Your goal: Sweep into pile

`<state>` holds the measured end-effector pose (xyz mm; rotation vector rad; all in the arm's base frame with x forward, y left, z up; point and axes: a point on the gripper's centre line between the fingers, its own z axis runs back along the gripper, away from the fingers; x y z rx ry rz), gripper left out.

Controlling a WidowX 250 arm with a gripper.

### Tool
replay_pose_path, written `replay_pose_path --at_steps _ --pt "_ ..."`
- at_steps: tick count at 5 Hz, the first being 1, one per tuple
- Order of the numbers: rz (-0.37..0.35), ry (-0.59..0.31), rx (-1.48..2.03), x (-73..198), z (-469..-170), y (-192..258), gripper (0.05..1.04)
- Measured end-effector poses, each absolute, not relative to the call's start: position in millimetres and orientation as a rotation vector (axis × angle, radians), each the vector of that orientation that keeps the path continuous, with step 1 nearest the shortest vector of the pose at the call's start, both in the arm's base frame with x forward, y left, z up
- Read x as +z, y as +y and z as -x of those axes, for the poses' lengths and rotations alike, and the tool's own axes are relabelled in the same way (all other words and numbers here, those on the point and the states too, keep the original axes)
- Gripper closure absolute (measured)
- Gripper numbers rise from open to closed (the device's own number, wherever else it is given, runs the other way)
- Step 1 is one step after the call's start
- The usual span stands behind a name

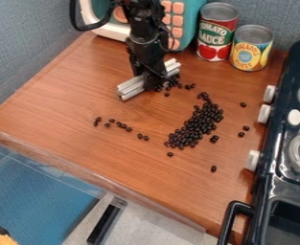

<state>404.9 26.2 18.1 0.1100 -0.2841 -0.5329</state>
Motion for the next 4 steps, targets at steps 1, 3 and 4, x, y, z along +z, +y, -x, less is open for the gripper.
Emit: replay_pose_path --at_steps 1,3,4 --pt "-0.098 -0.293 -0.562 19.5 -402.9 6.3 0.701" --pt "-0.067 -0.291 -0.575 20.1 -395.6 -14.7 0.701" --pt "-0.039 -0.3 -0.574 22.9 -394.4 -25.0 0.701"
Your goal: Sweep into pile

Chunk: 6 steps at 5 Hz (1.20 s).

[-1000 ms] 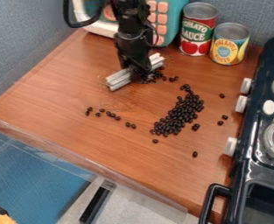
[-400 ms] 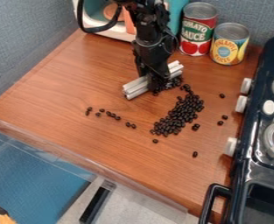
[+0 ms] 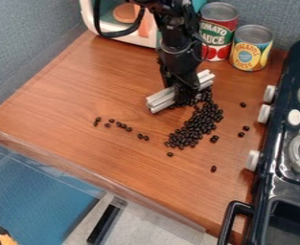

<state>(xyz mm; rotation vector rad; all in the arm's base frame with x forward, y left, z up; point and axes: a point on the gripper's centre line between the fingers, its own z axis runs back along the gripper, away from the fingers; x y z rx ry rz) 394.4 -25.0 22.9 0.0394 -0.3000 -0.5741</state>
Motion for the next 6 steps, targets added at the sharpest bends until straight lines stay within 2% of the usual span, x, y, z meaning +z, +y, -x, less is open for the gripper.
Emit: replay_pose_path --at_steps 2,3,4,5,6 --pt "0.008 -0.284 -0.563 21.0 -388.3 -39.6 0.701" --pt "-0.034 -0.346 -0.558 44.5 -390.0 -34.2 0.701" --pt "-0.087 -0.426 -0.482 65.6 -391.0 3.6 0.701" --pt "-0.164 -0.445 -0.4 77.3 -386.2 50.1 0.701" --pt "-0.215 -0.417 -0.397 70.8 -377.7 71.0 0.701"
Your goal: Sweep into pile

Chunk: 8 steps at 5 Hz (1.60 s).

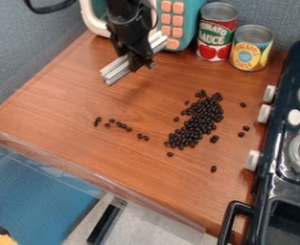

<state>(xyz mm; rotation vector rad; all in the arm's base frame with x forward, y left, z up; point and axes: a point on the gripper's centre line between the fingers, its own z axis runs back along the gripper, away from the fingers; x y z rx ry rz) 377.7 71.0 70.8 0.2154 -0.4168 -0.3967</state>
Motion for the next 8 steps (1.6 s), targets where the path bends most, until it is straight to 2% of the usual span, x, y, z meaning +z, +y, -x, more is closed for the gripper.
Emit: replay_pose_path --at_steps 1,2,3,5,8 --pt "-0.26 -0.327 -0.356 46.7 -357.6 105.6 0.701" --pt "-0.267 -0.282 -0.342 35.1 -343.1 114.2 0.701" --pt "-0.26 -0.235 -0.332 24.7 -327.5 118.1 0.701" --pt "-0.192 -0.186 -0.287 19.4 -307.7 103.3 0.701" --pt "-0.162 -0.236 -0.179 13.9 -301.5 64.1 0.701"
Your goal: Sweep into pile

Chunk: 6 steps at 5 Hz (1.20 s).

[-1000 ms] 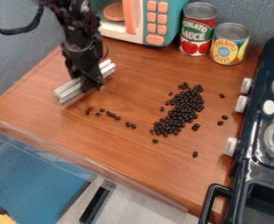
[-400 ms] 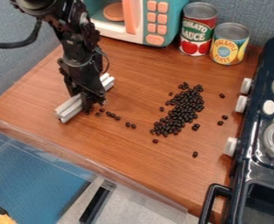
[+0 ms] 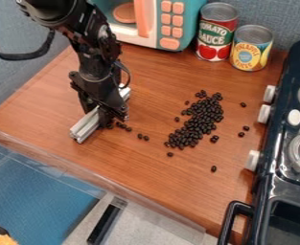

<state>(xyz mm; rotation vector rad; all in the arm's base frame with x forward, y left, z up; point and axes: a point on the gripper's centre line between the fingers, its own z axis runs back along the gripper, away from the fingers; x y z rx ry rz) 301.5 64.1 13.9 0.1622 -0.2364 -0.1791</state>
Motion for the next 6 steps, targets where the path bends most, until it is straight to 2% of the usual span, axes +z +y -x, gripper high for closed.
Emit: replay_pose_path --at_steps 4,6 --pt "-0.073 -0.276 -0.069 14.5 -310.2 -2.4 0.701" --pt "-0.055 -0.285 -0.052 15.8 -309.1 -37.2 0.701"
